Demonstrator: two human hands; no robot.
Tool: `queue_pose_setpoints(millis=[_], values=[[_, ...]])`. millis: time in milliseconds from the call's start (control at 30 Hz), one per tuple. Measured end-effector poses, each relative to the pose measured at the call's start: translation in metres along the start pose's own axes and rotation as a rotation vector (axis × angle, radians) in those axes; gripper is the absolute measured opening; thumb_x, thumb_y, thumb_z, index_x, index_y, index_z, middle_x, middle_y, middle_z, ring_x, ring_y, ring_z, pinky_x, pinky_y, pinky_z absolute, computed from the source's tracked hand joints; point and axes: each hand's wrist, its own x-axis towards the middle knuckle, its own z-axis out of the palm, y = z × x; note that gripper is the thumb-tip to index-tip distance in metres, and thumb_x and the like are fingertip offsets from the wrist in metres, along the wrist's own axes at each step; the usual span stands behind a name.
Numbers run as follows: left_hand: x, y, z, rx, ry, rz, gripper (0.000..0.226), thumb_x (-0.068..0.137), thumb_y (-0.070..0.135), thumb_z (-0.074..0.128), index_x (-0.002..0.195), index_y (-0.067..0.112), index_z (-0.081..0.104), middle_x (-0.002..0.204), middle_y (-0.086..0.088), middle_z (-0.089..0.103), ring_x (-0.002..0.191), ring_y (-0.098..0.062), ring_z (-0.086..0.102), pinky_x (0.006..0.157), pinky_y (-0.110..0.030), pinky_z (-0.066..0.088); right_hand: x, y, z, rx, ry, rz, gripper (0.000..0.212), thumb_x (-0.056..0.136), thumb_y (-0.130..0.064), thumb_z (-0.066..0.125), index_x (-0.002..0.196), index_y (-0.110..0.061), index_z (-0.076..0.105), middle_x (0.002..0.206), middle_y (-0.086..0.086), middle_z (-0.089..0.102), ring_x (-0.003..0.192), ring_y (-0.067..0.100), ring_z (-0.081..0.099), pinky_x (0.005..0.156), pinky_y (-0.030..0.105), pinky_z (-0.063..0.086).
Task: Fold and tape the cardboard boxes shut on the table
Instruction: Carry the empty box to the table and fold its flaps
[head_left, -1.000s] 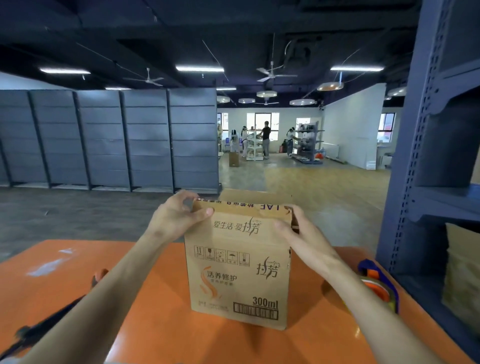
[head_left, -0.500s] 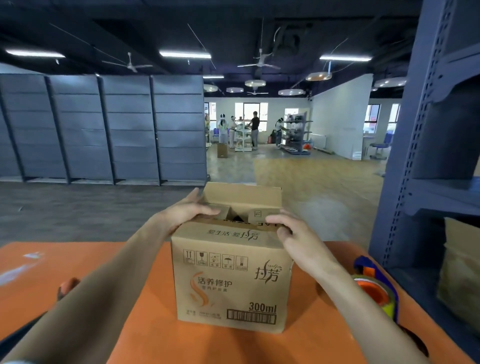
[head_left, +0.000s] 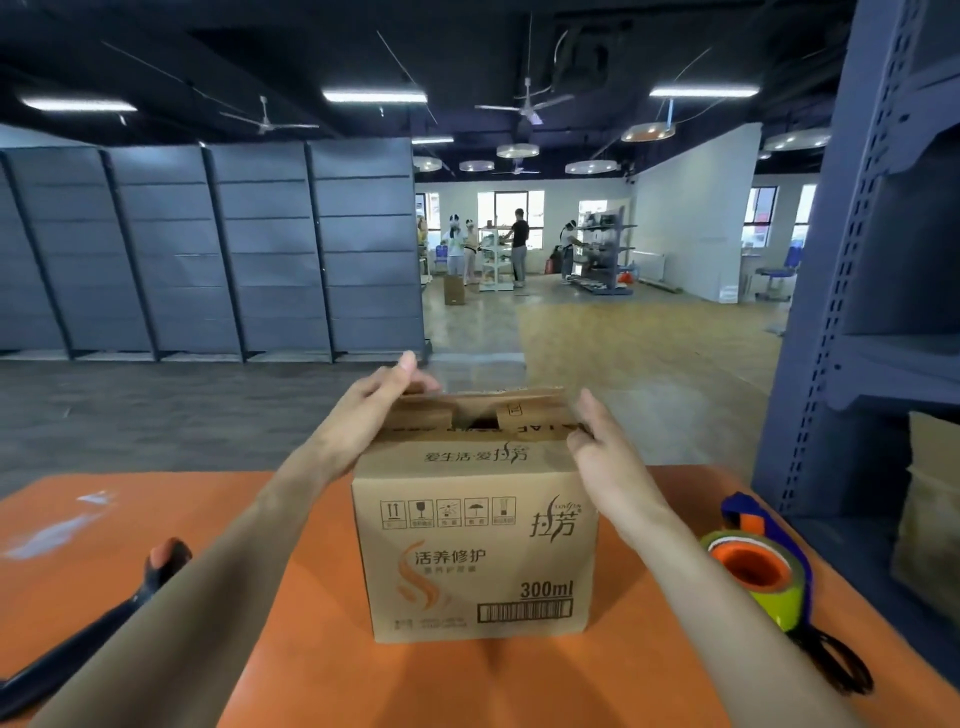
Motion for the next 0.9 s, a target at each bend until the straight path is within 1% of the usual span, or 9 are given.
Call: queue_pose_setpoints(millis=[100,167,267,367,467,567,667,800,900], values=[[-0.002,0.009,-0.004,0.281,-0.122,0.038,0.021,0.099,0.050,0.056,0.102,0.038,0.072,0.115,0.013,0.058,0.115,-0.006,0.053,0.114,-0.042,0.036,0.001,-0.004,0.000,-0.006,-0.043,-0.059,0.070,0.105,-0.003,0.033,0.157,-0.049,0.021,0.165,-0.020,0.019,0.147,0.001,0.024,0.102,0.012,0.038],[-0.002,0.024,0.000,0.469,-0.236,0.051,0.010,0.098,0.047,0.060,0.102,0.039,0.062,0.109,0.017,0.051,0.107,-0.005,0.054,0.106,-0.037,0.039,0.002,-0.005,-0.001,-0.046,-0.047,-0.073,0.063,0.104,-0.003,0.031,0.144,-0.049,0.047,0.162,-0.023,0.024,0.142,-0.001,0.032,0.092,0.011,0.044],[-0.004,0.039,0.020,0.722,-0.350,0.006,0.042,0.093,0.077,0.036,0.112,0.041,0.046,0.119,0.012,0.053,0.113,-0.016,0.052,0.101,-0.042,0.035,0.000,-0.002,-0.001,-0.142,0.010,-0.072,0.048,0.105,-0.014,0.033,0.130,-0.045,0.061,0.157,-0.022,0.037,0.122,-0.002,0.048,0.082,0.011,0.042],[-0.010,0.048,0.043,0.779,-0.496,0.008,0.096,0.074,0.100,0.016,0.155,0.050,0.012,0.168,0.004,0.019,0.155,-0.027,0.014,0.122,-0.053,0.018,0.001,0.001,-0.002,-0.222,0.042,-0.082,0.044,0.103,-0.022,0.035,0.134,-0.044,0.060,0.155,-0.011,0.045,0.132,0.011,0.048,0.107,0.030,0.040],[-0.011,0.057,0.054,0.939,-0.618,0.026,0.129,0.055,0.110,0.025,0.159,0.042,-0.009,0.170,0.007,-0.007,0.157,-0.022,-0.007,0.127,-0.050,0.003,0.005,0.009,-0.005,-0.144,-0.039,-0.077,0.041,0.106,-0.029,0.036,0.137,-0.045,0.056,0.158,-0.018,0.038,0.145,0.008,0.033,0.114,0.030,0.027],[-0.011,0.058,0.057,0.980,-0.539,0.088,0.122,0.067,0.098,0.046,0.161,0.037,-0.003,0.170,0.005,0.007,0.155,-0.025,0.014,0.123,-0.046,0.016,0.006,0.022,-0.009,0.256,-0.208,-0.037,0.039,0.109,-0.038,0.035,0.143,-0.047,0.050,0.158,-0.024,0.034,0.144,0.001,0.031,0.119,0.033,0.022],[-0.013,0.054,0.056,0.993,-0.482,0.151,0.114,0.072,0.095,0.042,0.161,0.036,0.001,0.170,0.004,0.012,0.154,-0.022,0.020,0.124,-0.044,0.020,0.017,0.044,-0.009,0.535,-0.188,0.072,0.047,0.102,-0.058,0.040,0.148,-0.049,0.043,0.158,-0.020,0.036,0.145,0.006,0.035,0.124,0.043,0.020],[-0.012,0.044,0.049,0.995,-0.480,0.169,0.119,0.062,0.105,0.027,0.160,0.042,0.002,0.170,0.011,0.007,0.156,-0.016,0.013,0.124,-0.037,0.013,0.043,0.066,0.004,0.456,-0.194,0.168,0.085,0.083,-0.083,0.040,0.157,-0.044,0.026,0.166,-0.010,0.022,0.153,0.014,0.020,0.126,0.052,0.013],[-0.009,0.032,0.030,0.961,-0.518,0.221,0.108,0.068,0.103,0.030,0.158,0.051,0.000,0.168,0.020,0.001,0.155,-0.005,0.005,0.124,-0.033,0.006,0.062,0.067,0.015,0.435,-0.256,0.068,0.082,0.083,-0.087,0.042,0.155,-0.053,0.019,0.167,-0.017,0.016,0.154,0.011,0.016,0.125,0.054,0.013]])
